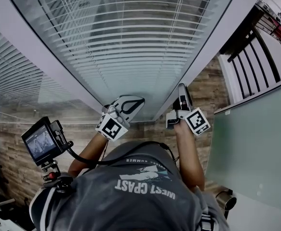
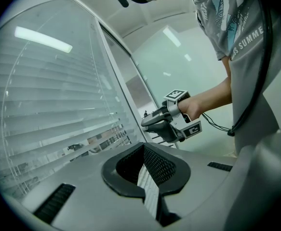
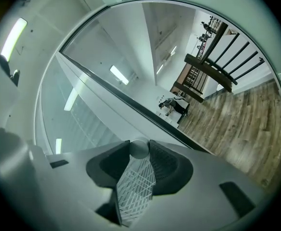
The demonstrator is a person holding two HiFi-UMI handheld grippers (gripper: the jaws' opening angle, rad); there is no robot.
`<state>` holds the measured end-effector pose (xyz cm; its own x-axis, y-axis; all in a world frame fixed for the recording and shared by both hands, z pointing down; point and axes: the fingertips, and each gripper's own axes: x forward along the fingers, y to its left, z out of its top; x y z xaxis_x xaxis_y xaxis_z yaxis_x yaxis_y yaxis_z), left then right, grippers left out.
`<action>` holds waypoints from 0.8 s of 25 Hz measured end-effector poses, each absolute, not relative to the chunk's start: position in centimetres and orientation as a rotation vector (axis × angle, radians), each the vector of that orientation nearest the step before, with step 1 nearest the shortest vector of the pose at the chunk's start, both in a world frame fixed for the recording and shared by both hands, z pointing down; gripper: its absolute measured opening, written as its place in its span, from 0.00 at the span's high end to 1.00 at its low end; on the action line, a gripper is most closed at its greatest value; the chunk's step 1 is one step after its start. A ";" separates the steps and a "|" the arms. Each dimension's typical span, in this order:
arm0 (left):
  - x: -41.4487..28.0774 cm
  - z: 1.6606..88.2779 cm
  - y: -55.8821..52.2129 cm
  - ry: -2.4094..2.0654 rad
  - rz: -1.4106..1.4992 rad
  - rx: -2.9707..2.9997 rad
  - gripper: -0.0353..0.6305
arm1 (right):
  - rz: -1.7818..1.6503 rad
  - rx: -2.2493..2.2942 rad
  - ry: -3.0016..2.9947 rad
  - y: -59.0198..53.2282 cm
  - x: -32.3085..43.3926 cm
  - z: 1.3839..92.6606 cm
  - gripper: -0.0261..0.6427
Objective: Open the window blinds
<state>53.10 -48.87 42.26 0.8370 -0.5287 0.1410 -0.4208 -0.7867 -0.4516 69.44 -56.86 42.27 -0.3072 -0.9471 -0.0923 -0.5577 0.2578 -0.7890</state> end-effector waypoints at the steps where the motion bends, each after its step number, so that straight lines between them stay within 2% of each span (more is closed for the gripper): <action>1: 53.1 42.3 -48.9 0.707 -0.365 -2.608 0.94 | -0.882 -1.354 1.982 -56.9 69.5 42.3 0.78; 6: 52.6 42.3 -48.9 0.715 -0.364 -2.601 0.94 | -0.749 -1.405 2.119 -56.4 69.8 41.6 0.78; 13: 52.2 42.4 -48.9 0.724 -0.364 -2.597 0.94 | -0.221 -1.724 2.474 -54.5 68.6 38.9 0.78; 20: 51.5 42.1 -48.3 0.716 -0.271 -2.605 0.94 | 0.272 -1.514 2.872 -50.9 62.6 37.0 0.78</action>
<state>51.53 -48.34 42.12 0.8481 -0.5247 0.0736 -0.4422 -0.7774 -0.4474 62.56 -50.93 37.02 -0.5630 -0.8261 0.0253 -0.8067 0.5559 0.2006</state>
